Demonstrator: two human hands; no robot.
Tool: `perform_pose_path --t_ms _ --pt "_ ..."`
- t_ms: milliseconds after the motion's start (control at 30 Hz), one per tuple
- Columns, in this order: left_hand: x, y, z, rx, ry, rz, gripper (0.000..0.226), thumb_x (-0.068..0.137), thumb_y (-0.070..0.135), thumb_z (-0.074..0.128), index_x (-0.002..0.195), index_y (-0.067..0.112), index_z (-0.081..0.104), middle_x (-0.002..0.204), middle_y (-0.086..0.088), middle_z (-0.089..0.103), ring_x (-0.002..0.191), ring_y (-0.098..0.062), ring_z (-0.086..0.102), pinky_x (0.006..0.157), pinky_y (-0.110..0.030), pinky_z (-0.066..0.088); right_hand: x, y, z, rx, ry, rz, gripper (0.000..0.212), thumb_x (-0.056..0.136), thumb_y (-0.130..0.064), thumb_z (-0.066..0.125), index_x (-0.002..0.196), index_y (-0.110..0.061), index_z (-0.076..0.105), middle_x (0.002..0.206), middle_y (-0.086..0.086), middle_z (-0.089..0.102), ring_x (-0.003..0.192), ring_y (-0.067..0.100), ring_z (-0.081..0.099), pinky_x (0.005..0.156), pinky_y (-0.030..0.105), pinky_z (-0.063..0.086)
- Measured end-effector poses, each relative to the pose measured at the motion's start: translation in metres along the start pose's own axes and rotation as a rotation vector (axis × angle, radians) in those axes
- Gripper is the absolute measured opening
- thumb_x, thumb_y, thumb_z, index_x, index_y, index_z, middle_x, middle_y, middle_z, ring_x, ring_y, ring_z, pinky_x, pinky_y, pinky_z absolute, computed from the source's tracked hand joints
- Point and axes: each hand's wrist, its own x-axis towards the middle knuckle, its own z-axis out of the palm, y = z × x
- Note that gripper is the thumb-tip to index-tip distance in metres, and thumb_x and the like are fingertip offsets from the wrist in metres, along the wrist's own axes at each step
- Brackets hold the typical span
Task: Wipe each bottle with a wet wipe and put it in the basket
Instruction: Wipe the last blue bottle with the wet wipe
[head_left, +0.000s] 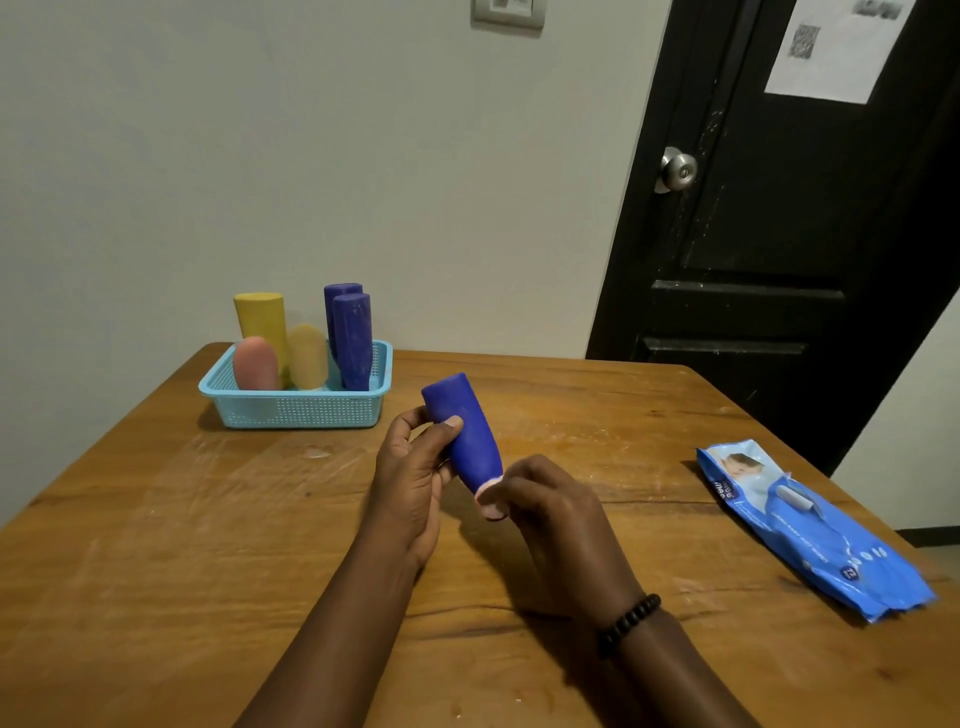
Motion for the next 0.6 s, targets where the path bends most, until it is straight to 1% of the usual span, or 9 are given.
perform_pose_path --t_ms 67,133,167,267,333,433,467,533,600 --pt "0.000 0.001 0.001 -0.035 -0.024 -0.047 0.042 0.093 0.007 0.060 0.133 0.005 0.049 0.119 -0.017 0.070 0.107 -0.023 0.070 0.087 -0.041 0.058 -0.006 -0.002 -0.005 0.042 0.028 0.017 0.031 0.081 -0.038 0.058 0.102 -0.020 0.072 0.105 -0.008 0.061 0.093 0.006 0.061 0.078 0.021 0.054" --pt "-0.001 0.001 0.001 -0.115 -0.077 -0.097 0.047 0.092 0.008 0.058 0.136 0.001 0.044 0.123 -0.026 0.066 0.117 -0.033 0.065 0.096 -0.048 0.053 0.000 -0.001 -0.012 0.059 0.119 0.014 0.020 0.083 -0.017 0.067 0.103 -0.018 0.072 0.104 -0.007 0.061 0.093 0.003 0.059 0.077 0.014 0.050" --pt "-0.002 0.002 0.001 -0.161 -0.103 -0.112 0.051 0.091 0.009 0.059 0.138 -0.001 0.042 0.125 -0.028 0.064 0.120 -0.036 0.063 0.097 -0.049 0.053 0.005 -0.002 -0.017 0.033 0.151 0.020 0.024 0.084 -0.007 0.066 0.104 -0.018 0.071 0.104 -0.008 0.061 0.094 0.001 0.058 0.077 0.012 0.049" --pt "-0.001 0.001 0.000 -0.267 -0.157 -0.123 0.057 0.091 0.015 0.062 0.141 -0.002 0.042 0.135 -0.030 0.056 0.123 -0.035 0.060 0.094 -0.044 0.056 0.022 -0.007 -0.026 0.010 0.164 0.025 0.025 0.085 -0.007 0.062 0.104 -0.021 0.069 0.105 -0.012 0.058 0.098 -0.002 0.055 0.079 0.011 0.048" --pt "-0.001 0.001 0.002 -0.268 -0.178 -0.117 0.058 0.088 0.020 0.065 0.139 0.000 0.046 0.134 -0.028 0.058 0.121 -0.031 0.063 0.094 -0.041 0.056 0.030 -0.011 -0.031 0.026 0.185 0.026 0.022 0.088 -0.008 0.061 0.104 -0.021 0.070 0.105 -0.012 0.059 0.098 -0.003 0.055 0.079 0.011 0.048" --pt "-0.003 0.003 0.003 -0.236 -0.239 -0.084 0.080 0.064 0.031 0.092 0.130 0.002 0.056 0.125 -0.021 0.066 0.115 -0.027 0.066 0.087 -0.035 0.058 0.034 -0.012 -0.036 0.056 0.161 0.019 0.023 0.088 -0.004 0.062 0.104 -0.019 0.070 0.107 -0.009 0.061 0.099 -0.002 0.056 0.079 0.011 0.048" --pt "-0.003 0.004 0.003 -0.226 -0.245 -0.074 0.084 0.056 0.034 0.095 0.126 0.004 0.060 0.120 -0.018 0.069 0.112 -0.025 0.068 0.085 -0.033 0.058 0.035 -0.013 -0.037 0.076 0.142 0.006 0.024 0.088 -0.004 0.062 0.105 -0.019 0.070 0.107 -0.009 0.062 0.100 -0.002 0.056 0.080 0.010 0.048" --pt "-0.004 0.003 0.003 -0.209 -0.243 -0.078 0.086 0.055 0.042 0.094 0.125 0.005 0.061 0.118 -0.017 0.071 0.111 -0.025 0.069 0.085 -0.033 0.058 0.036 -0.017 -0.034 0.101 0.116 -0.029 0.023 0.088 -0.004 0.062 0.106 -0.017 0.069 0.107 -0.008 0.062 0.100 -0.001 0.056 0.081 0.010 0.047" --pt "-0.007 0.002 0.006 -0.230 -0.228 -0.124 0.087 0.067 0.051 0.084 0.132 0.001 0.055 0.124 -0.019 0.068 0.115 -0.026 0.066 0.087 -0.036 0.057 0.039 -0.022 -0.028 0.073 0.126 -0.054 0.022 0.087 -0.006 0.063 0.106 -0.016 0.069 0.108 -0.005 0.062 0.098 0.002 0.057 0.081 0.011 0.048"
